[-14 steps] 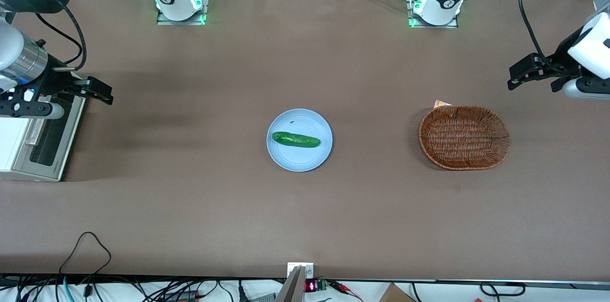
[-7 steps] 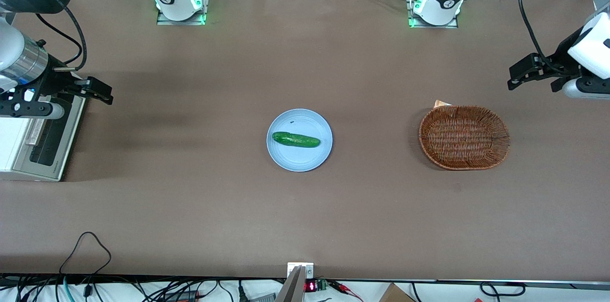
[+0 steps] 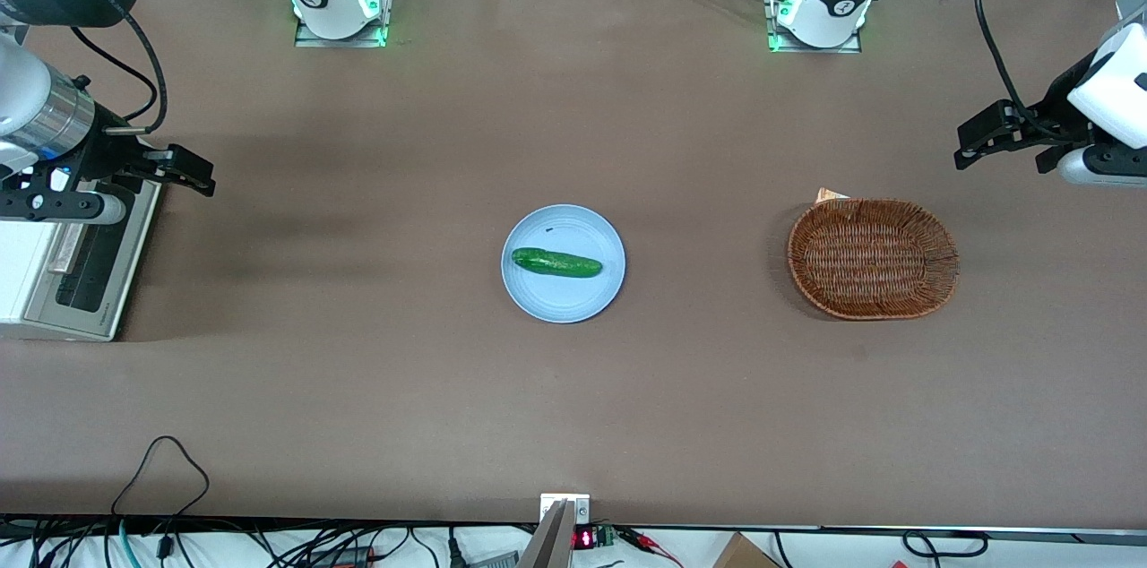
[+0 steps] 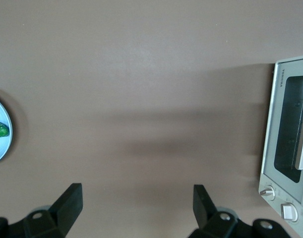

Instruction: Open oven door with right arm only

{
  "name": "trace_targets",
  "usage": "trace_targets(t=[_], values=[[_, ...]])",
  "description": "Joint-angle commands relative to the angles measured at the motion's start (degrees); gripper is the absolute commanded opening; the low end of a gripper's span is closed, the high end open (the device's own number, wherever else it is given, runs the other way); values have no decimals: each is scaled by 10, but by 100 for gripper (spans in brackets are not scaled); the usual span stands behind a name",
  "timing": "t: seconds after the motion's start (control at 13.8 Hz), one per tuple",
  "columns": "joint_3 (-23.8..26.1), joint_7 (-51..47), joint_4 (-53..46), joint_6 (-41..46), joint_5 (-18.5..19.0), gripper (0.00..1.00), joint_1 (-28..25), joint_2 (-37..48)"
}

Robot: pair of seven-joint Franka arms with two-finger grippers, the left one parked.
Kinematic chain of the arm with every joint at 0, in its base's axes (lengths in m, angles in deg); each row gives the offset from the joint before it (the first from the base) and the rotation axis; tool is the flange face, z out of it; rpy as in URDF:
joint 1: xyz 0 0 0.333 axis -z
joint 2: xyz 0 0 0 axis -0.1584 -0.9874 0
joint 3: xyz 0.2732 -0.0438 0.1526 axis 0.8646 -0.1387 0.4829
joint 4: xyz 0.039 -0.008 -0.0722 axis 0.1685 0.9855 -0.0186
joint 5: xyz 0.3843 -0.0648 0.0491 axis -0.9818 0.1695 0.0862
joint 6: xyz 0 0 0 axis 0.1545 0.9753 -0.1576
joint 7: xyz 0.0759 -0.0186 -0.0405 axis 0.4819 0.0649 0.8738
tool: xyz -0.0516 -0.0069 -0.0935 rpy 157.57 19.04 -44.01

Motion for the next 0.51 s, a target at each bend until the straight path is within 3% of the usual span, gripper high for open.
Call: trace_targets(t=[0.0, 0.07, 0.29, 0.43], values=[[0, 7, 5, 5, 7, 63, -2, 8], [0, 6, 5, 5, 6, 43, -2, 8], [-1, 2, 4, 8, 1, 0, -2, 7], [-1, 2, 4, 8, 1, 0, -2, 7]])
